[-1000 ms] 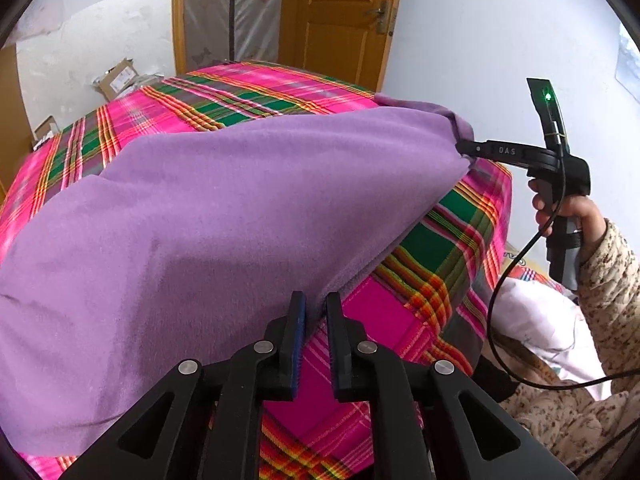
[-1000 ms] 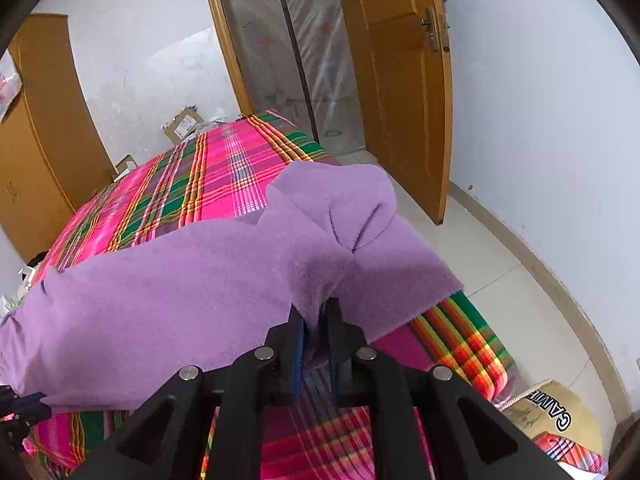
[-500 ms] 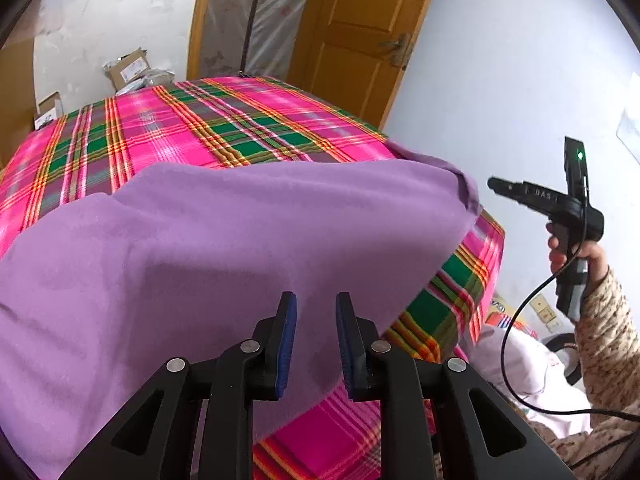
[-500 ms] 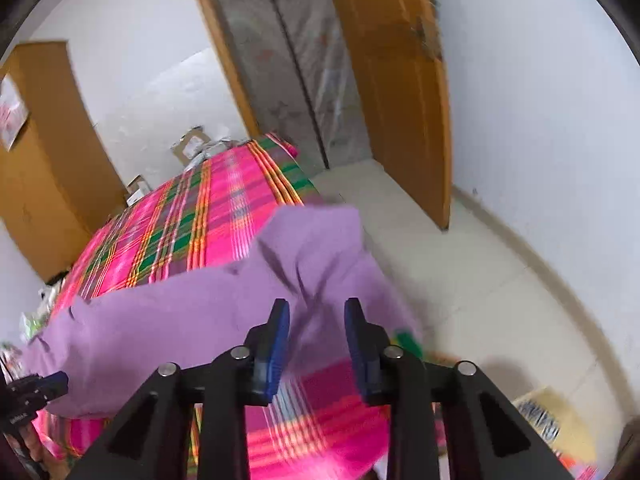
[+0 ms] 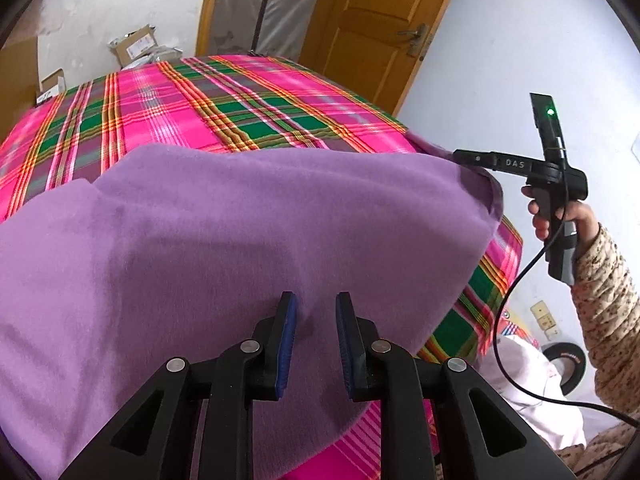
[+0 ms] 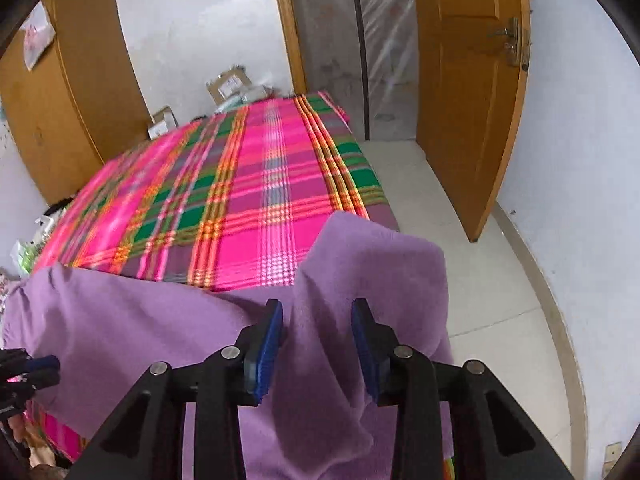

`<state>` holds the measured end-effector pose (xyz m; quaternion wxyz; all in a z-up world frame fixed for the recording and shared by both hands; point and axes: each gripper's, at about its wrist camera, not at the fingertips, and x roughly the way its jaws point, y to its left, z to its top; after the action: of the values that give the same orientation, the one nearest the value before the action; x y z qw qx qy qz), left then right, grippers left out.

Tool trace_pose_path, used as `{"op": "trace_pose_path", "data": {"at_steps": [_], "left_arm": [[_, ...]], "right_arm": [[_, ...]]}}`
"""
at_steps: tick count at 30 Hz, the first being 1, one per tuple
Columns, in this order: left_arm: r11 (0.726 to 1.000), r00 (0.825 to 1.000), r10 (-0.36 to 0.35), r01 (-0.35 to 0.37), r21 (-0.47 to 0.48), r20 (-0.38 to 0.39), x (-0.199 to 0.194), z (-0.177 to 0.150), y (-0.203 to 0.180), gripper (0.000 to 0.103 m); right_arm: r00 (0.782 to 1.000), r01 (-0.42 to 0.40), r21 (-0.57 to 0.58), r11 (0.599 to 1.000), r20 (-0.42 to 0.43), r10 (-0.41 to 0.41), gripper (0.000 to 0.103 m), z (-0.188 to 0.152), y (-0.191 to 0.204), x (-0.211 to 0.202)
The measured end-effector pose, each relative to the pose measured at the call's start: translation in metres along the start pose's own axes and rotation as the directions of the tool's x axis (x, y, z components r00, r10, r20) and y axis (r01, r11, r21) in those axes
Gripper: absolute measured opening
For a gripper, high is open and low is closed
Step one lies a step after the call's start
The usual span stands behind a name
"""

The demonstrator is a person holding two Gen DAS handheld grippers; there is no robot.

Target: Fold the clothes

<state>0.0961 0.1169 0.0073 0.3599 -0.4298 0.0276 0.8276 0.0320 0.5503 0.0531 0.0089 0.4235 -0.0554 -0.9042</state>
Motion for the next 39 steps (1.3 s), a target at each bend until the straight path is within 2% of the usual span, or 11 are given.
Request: {"op": "trace_pose_path", "data": {"at_steps": [1,5,6,8,16,22,29,35,39], "left_arm": [[1.000,1.000,0.007,-0.007,0.002,0.002,0.001,0.002,-0.001,0.021],[0.999,0.999,0.036,-0.036,-0.013,-0.004,0.007,0.007,0.000,0.021],[0.999,0.999,0.051,-0.051,-0.003,-0.004,0.008,0.007,-0.002,0.021],[0.997,0.997,0.081,-0.081,0.018,-0.004,0.010,0.007,-0.005,0.021],[0.993,0.993,0.115,-0.115,-0.020,-0.006,0.012,0.010,-0.003,0.021],[0.985,0.989,0.148,-0.147,-0.089,0.012,0.012,0.013,0.004,0.021],[0.969,0.985,0.170,-0.164,-0.182,0.013,0.011,0.013,0.021,0.021],[0.971,0.985,0.169,-0.163,-0.173,0.023,0.010,0.014,0.018,0.021],[0.969,0.986,0.165,-0.156,-0.190,0.033,0.009,0.015,0.022,0.021]], "right_arm": [[1.000,0.005,-0.002,1.000,-0.014,-0.005,0.034,0.000,0.000,0.003],[0.999,0.035,-0.025,0.999,-0.014,-0.036,0.007,-0.004,-0.001,0.007],[0.999,0.045,-0.021,0.999,-0.004,-0.045,0.005,-0.004,-0.003,0.005],[0.998,0.064,-0.010,0.998,0.020,-0.064,0.004,-0.004,-0.008,0.002],[0.985,0.085,0.219,0.972,0.131,-0.115,0.003,-0.017,-0.059,-0.030],[0.982,0.075,0.367,0.927,0.136,-0.133,0.003,-0.044,-0.093,-0.035],[0.982,0.053,0.470,0.881,0.135,-0.131,0.003,-0.061,-0.114,-0.031],[0.982,0.035,0.552,0.833,0.134,-0.130,0.003,-0.075,-0.132,-0.028],[0.987,-0.016,0.567,0.824,0.142,-0.078,0.001,-0.069,-0.137,-0.023]]}}
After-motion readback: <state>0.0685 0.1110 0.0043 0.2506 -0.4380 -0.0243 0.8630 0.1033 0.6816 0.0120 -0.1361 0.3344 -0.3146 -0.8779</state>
